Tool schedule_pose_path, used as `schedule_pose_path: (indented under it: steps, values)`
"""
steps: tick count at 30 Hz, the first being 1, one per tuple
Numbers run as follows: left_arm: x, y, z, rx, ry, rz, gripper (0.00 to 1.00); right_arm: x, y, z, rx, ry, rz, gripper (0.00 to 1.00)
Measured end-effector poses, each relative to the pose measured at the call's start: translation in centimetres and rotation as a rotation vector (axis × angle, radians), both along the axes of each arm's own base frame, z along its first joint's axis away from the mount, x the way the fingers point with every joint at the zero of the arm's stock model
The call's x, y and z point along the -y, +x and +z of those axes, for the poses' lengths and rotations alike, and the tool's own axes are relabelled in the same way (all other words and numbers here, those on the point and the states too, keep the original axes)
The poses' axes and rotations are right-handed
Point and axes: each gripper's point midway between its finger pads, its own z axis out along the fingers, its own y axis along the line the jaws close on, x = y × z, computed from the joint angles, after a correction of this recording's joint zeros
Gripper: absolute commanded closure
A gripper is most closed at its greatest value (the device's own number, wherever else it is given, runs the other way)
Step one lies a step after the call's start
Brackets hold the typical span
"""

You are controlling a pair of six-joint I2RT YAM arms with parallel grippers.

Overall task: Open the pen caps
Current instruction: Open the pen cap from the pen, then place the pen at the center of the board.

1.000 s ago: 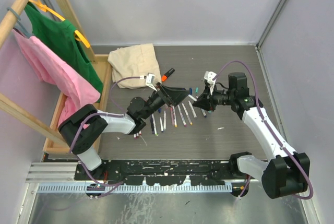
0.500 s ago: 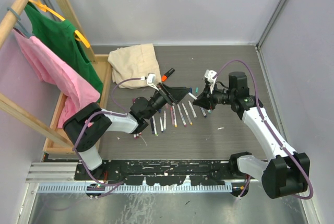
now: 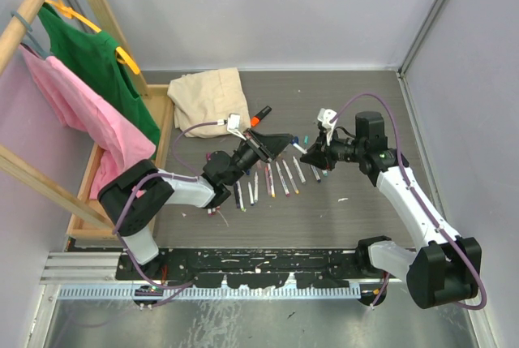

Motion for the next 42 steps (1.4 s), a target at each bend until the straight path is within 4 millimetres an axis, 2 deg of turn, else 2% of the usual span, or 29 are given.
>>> schedule_pose_path:
  steps: [7,15,17,21,23,27,30,33,38,42]
  values:
    - [-0.3,0.5,0.0,-0.013,-0.01,0.023,1.0,0.1,0.5,0.2,0.048,-0.013,-0.004,0.99]
    - [-1.1,1.9,0.5,-0.043,-0.046,0.025,1.0,0.0,1.8,1.2,0.14,-0.022,-0.015,0.99]
    - [-2.5,3.6,0.8,-0.047,-0.064,0.092,1.0,0.4,1.8,0.8,0.125,-0.036,-0.03,0.99]
    - [-7.3,8.5,1.2,-0.057,-0.098,0.287,1.0,1.0,1.6,-0.2,0.084,-0.059,-0.049,0.99]
    - [-8.3,9.3,1.2,-0.061,-0.105,0.327,1.0,1.0,1.5,-0.4,0.076,-0.066,-0.052,0.99]
    - [-8.4,9.3,1.2,-0.063,-0.107,0.327,1.0,1.6,2.2,-1.1,0.058,-0.087,-0.098,0.99]
    - [-8.2,9.2,1.1,-0.062,-0.102,0.315,1.0,2.7,3.5,-2.2,0.017,-0.108,-0.2,0.99]
    - [-7.9,8.9,0.5,-0.069,-0.079,0.298,1.0,4.9,5.5,-4.0,-0.045,-0.131,-0.374,0.99]
    - [-7.2,8.6,-2.0,-0.136,0.019,0.263,1.0,9.0,8.3,-6.8,-0.138,-0.18,-0.669,0.98]
    - [-6.8,8.2,-3.9,-0.195,0.104,0.235,1.0,11.1,9.4,-9.1,-0.202,-0.208,-0.795,0.97]
